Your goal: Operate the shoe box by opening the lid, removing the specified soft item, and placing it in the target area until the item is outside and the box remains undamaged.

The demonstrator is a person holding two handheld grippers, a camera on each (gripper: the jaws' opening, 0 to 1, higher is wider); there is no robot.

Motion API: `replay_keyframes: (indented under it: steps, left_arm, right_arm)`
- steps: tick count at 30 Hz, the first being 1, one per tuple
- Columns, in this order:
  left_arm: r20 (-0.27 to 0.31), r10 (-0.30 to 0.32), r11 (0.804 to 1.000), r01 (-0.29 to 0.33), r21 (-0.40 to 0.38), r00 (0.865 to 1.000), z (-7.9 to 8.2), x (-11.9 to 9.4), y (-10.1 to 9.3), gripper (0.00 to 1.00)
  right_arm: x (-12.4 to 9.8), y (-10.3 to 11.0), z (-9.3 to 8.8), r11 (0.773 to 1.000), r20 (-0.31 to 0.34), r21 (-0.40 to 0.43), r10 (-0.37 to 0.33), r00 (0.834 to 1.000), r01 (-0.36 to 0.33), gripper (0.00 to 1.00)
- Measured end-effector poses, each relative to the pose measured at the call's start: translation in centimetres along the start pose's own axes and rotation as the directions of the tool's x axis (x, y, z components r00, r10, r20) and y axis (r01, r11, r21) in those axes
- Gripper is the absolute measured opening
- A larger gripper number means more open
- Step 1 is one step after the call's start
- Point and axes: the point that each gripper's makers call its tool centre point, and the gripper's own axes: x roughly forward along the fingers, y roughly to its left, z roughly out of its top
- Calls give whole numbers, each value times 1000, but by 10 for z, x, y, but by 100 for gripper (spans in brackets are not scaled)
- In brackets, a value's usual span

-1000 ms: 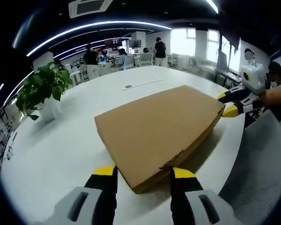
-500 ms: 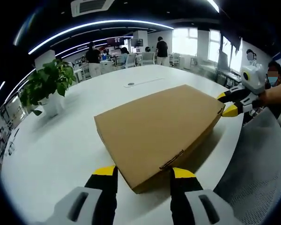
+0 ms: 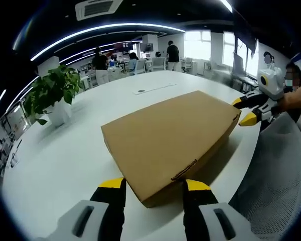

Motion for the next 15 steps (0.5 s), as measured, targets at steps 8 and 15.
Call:
replay_keyframes:
  steps: [8,15]
  left_arm:
    - [-25,6,1000,-7,-17,1000,-4,3,-3,49]
    - [-63,-3,1000,5,30,998,-5,2,-3,49]
  right_arm:
    - [0,0,2,999,7,31,7,1000,-7,38]
    - [-1,1,4,999,5,44,18,1000,-18,41]
